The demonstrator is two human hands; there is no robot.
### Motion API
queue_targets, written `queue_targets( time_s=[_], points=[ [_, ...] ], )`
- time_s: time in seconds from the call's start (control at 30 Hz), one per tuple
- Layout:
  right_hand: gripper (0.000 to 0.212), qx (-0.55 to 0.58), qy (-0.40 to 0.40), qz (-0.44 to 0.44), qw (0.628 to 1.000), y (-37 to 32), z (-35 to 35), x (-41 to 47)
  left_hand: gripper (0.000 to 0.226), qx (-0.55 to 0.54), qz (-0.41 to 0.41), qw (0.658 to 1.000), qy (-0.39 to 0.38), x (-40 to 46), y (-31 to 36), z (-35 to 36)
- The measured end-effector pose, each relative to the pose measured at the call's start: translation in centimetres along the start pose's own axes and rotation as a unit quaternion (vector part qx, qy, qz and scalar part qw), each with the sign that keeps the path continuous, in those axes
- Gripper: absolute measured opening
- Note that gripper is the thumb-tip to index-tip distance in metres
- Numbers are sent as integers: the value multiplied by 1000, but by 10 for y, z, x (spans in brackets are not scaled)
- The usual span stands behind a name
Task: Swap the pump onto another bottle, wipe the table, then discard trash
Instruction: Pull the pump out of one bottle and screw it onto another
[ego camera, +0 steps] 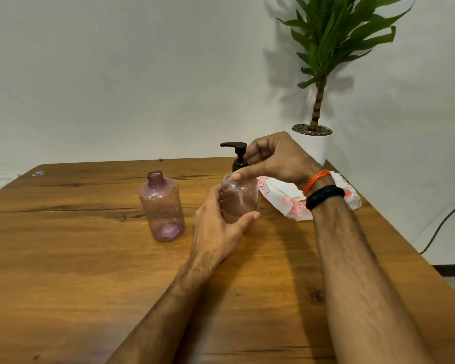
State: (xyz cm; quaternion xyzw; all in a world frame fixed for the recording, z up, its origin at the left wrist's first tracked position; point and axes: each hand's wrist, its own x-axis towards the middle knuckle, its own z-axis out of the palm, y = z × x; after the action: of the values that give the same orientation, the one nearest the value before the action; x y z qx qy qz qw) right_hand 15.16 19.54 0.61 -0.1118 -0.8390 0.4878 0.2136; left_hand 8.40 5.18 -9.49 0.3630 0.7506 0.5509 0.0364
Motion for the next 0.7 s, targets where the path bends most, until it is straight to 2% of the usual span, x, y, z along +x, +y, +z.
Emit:
queue_targets(
  time_s=[0.1,0.23,0.3,0.53,0.7],
  points=[
    [33,-28,14,10,999,0,1,2,85,8,3,1000,3,0,-1,0],
    [38,19,-54,-18,998,3,-2,-4,80,0,5,1000,8,0,-2,0],
    [37,38,-59,-25,997,5,-3,-5,82,-2,1,1000,5,1,-2,0],
    [29,27,28,-4,999,4,6,-1,83,12,5,1000,10,0,-1,0],
    [31,4,60,-6,998,7,8,3,84,25,11,1000,7,0,0,0]
  ],
)
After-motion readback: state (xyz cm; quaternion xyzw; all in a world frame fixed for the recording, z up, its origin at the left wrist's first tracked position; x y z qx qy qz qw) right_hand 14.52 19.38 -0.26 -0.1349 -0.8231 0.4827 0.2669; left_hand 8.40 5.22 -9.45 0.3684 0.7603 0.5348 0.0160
